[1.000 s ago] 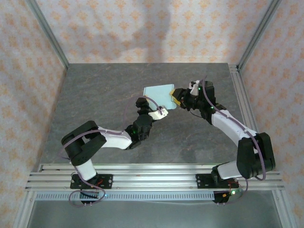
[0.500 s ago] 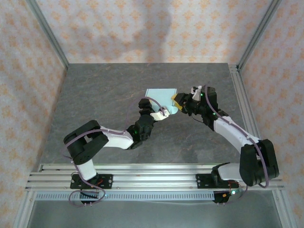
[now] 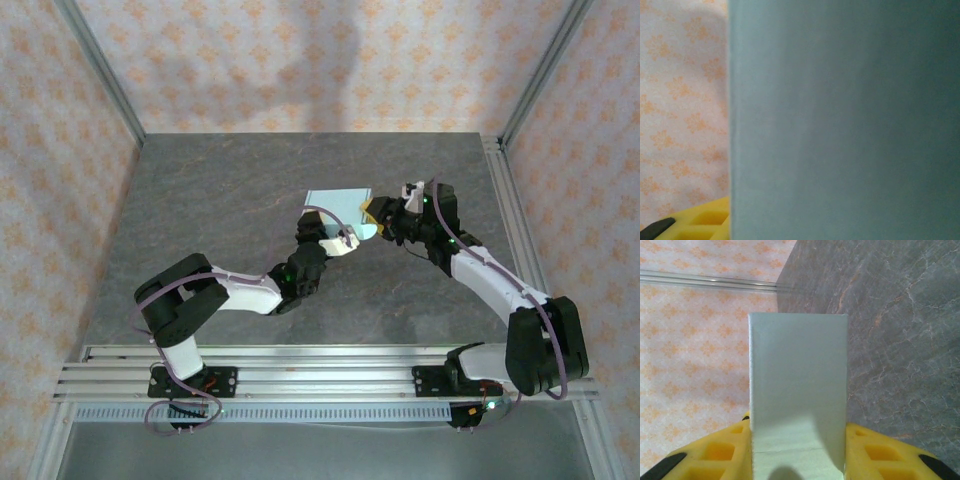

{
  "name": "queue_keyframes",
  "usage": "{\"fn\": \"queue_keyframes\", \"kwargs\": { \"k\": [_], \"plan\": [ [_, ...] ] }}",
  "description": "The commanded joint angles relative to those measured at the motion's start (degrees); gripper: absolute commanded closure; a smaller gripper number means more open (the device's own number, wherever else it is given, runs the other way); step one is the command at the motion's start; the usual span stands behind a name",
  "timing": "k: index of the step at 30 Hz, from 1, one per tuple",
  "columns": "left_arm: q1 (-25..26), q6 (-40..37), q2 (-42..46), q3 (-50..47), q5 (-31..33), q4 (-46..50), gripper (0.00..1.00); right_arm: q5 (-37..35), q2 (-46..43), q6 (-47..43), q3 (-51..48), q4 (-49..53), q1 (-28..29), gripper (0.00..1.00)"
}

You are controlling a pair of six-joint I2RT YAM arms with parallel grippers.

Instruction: Fold the paper box

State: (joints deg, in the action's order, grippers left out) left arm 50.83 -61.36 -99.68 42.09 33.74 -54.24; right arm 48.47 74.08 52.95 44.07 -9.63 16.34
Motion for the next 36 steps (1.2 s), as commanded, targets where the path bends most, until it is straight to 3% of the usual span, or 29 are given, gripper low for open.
{"fn": "queue_keyframes", "kwargs": {
  "k": [1,5,11,14,21,27,32,36],
  "plan": [
    [0.0,3.6,2.3,1.5,1.2,2.5,0.62,2.6,-1.0,-1.2,0.1,0.5,0.4,0.58],
    [0.0,6.7,4.3,1.3,-0.3,7.5,0.63,1.9,0.0,-1.2,0.5,-0.3,0.4,0.52],
    [-0.8,16.7,9.1,1.3,-6.5,20.1,0.63,-1.5,-0.6,-1.7,1.4,0.7,0.4,0.21],
    [-1.8,21.0,10.5,1.6,-9.1,25.7,0.63,-5.0,-2.3,-4.0,2.0,3.4,0.4,0.14],
    [-4.5,28.7,13.1,6.9,-21.2,49.1,0.63,-13.1,-6.0,-13.2,4.4,12.0,0.0,0.12],
    [-6.2,35.8,14.9,13.9,-29.8,69.7,0.63,-17.4,-9.0,-27.9,8.1,22.3,-0.1,0.12],
    [-7.3,37.3,13.9,20.7,-32.6,87.8,0.63,-17.5,-11.3,-43.1,9.5,27.7,-0.1,0.12],
    [-7.5,37.1,10.8,27.2,-32.1,100.8,0.63,-18.0,-12.4,-50.0,9.5,29.0,-0.1,0.12]
  ]
}}
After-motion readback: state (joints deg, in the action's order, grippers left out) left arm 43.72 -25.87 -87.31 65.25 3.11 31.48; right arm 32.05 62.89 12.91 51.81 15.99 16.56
